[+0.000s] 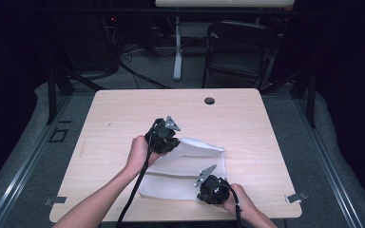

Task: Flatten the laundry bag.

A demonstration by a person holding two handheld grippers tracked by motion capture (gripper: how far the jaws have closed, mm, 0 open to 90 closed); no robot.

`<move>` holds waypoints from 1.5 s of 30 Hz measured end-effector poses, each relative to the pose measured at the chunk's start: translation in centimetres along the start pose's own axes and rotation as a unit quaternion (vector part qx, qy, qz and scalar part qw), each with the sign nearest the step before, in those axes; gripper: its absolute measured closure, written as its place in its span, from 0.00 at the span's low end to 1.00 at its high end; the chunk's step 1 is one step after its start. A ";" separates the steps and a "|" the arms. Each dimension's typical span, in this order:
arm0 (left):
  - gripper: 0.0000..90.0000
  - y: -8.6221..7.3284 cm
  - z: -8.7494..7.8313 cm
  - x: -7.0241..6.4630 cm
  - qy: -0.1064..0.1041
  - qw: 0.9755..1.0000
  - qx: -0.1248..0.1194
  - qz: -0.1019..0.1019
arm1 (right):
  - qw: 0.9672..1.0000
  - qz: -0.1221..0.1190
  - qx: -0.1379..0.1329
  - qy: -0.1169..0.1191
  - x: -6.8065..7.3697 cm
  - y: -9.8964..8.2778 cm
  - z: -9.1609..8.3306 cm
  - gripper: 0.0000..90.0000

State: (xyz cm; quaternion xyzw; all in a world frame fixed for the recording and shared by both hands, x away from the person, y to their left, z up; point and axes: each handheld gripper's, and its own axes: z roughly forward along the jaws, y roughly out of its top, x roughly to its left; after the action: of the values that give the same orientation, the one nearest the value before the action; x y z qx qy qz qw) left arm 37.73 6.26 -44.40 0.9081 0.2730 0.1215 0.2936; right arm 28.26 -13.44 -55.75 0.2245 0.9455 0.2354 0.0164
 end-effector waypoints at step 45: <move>0.97 4.2 4.7 5.3 0.120 0.992 0.025 -0.027 | 0.999 0.014 0.020 0.032 -0.6 -1.2 -0.8 1.00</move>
State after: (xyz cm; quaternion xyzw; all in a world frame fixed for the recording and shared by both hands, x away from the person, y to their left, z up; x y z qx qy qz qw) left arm 45.61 4.22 -45.33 0.8861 0.3337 0.2151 0.2392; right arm 28.16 -15.01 -55.66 0.2307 0.9467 0.2238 -0.0221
